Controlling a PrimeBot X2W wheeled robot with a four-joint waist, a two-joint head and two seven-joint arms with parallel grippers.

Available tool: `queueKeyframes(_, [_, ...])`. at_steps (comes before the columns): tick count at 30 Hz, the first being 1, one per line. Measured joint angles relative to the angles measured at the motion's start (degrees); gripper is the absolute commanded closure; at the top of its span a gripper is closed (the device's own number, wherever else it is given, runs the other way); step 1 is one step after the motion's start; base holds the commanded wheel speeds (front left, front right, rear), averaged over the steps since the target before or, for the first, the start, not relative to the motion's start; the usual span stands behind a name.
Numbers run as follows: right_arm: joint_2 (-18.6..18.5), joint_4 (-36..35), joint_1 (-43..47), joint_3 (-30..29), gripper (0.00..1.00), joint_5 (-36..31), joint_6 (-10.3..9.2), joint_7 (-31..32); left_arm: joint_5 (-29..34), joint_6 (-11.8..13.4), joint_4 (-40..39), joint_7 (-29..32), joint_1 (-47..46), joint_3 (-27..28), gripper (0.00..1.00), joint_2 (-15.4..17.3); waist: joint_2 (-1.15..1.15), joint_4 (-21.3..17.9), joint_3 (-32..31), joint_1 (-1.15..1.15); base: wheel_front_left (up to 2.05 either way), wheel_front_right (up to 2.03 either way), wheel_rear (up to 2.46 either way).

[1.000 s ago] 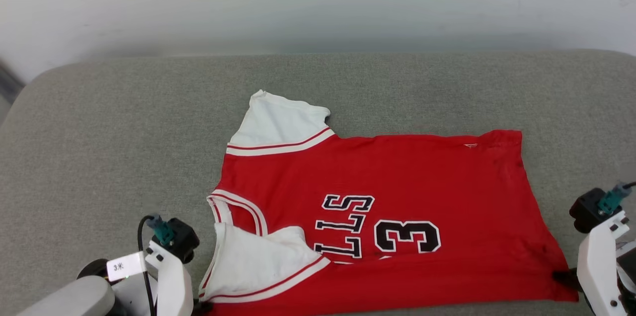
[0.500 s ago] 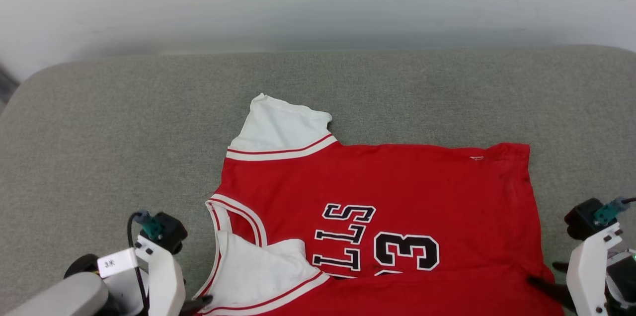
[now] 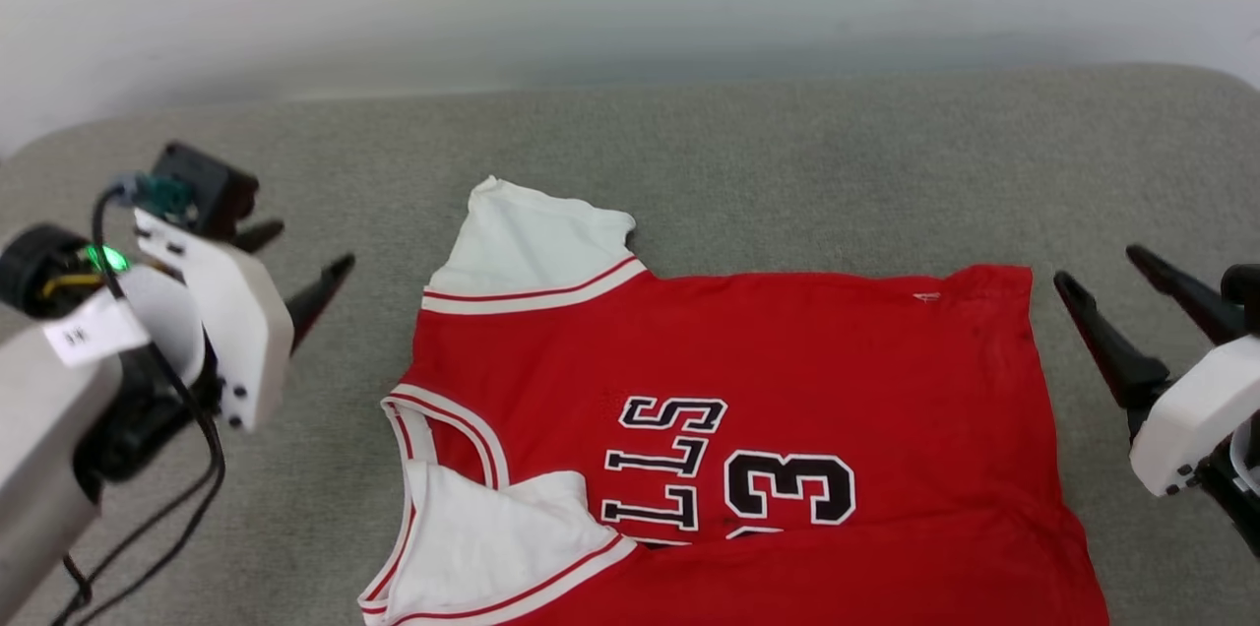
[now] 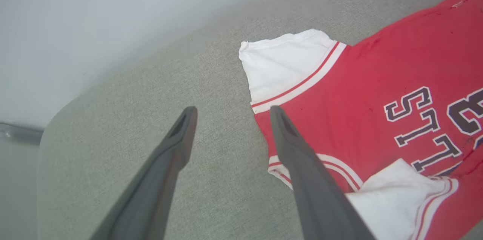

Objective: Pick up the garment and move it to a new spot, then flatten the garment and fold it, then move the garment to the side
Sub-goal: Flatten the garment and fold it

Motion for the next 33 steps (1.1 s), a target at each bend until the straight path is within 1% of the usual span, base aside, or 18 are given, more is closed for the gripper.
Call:
queueKeyframes(3, [4.35, -2.97, 1.31, -4.75, 0.0, -5.17, 0.0, -3.64, 0.66, 0.04, 1.41, 0.37, -3.88, 1.15, 0.0, -0.6, 0.0, -0.81, 1.84, 0.0, 0.0, 0.0, 0.0])
queueKeyframes(6, [8.36, -7.02, 3.36, -9.06, 0.0, -10.72, 0.0, -7.91, 0.65, -0.48, 3.12, 2.92, -8.01, 1.69, 0.0, -1.83, 0.0, -1.62, 4.11, 0.0, 0.0, 0.0, 0.0])
queueKeyframes(8, [11.7, -9.51, 4.68, -11.07, 0.0, -12.66, -0.01, -9.82, 0.49, -0.88, 4.45, 5.02, -11.2, 2.12, 0.0, -2.43, 0.0, -2.25, 5.87, 0.0, 0.0, 0.0, 0.0])
queueKeyframes(11, [16.07, -12.46, 6.21, -13.29, 0.0, -15.68, 0.0, -11.79, 0.14, -2.33, 6.7, 8.91, -16.06, 2.32, 0.0, -3.31, 0.0, -3.3, 8.7, 0.0, 0.0, 0.0, 0.0])
queueKeyframes(14, [19.59, -14.99, 7.73, -15.25, 0.0, -17.6, 0.0, -12.55, -0.63, -3.79, 9.13, 13.71, -20.95, 1.97, 0.0, -5.22, 0.0, -4.22, 11.75, 0.0, 0.0, 0.0, 0.0])
queueKeyframes(19, [22.14, -17.63, 7.97, -15.33, 0.0, -19.59, -0.01, -13.06, -2.09, -5.34, 12.92, 24.13, -27.75, 0.48, 0.0, -6.47, 0.0, -5.84, 16.92, 0.01, 0.0, 0.0, 0.0])
queueKeyframes(21, [22.51, -18.04, 7.56, -15.12, 0.0, -19.96, -0.01, -13.1, -3.24, -5.78, 14.18, 27.81, -29.85, -0.04, 0.0, -7.17, 0.0, -6.57, 18.82, 0.01, 0.0, 0.0, 0.0])
queueKeyframes(24, [22.83, -18.38, 6.53, -14.43, 0.0, -20.45, -0.01, -13.26, -3.3, -6.35, 15.84, 31.95, -32.01, -1.23, 0.0, -7.64, 0.0, -7.77, 21.4, 0.01, 0.0, 0.0, 0.0])
queueKeyframes(27, [22.97, -18.5, 5.01, -13.82, 0.0, -20.91, 0.0, -13.58, -2.1, -6.69, 17.78, 34.82, -33.27, -3.02, 0.0, -7.53, 0.0, -8.98, 23.56, 0.01, 0.0, 0.0, 0.0])
queueKeyframes(33, [22.83, -17.18, 3.18, -12.93, 0.0, -21.14, -0.01, -14.13, -2.31, -7.06, 20.91, 36.22, -33.44, -4.22, 0.0, -8.82, 0.0, -10.44, 26.38, 0.01, 0.0, 0.0, 0.0])
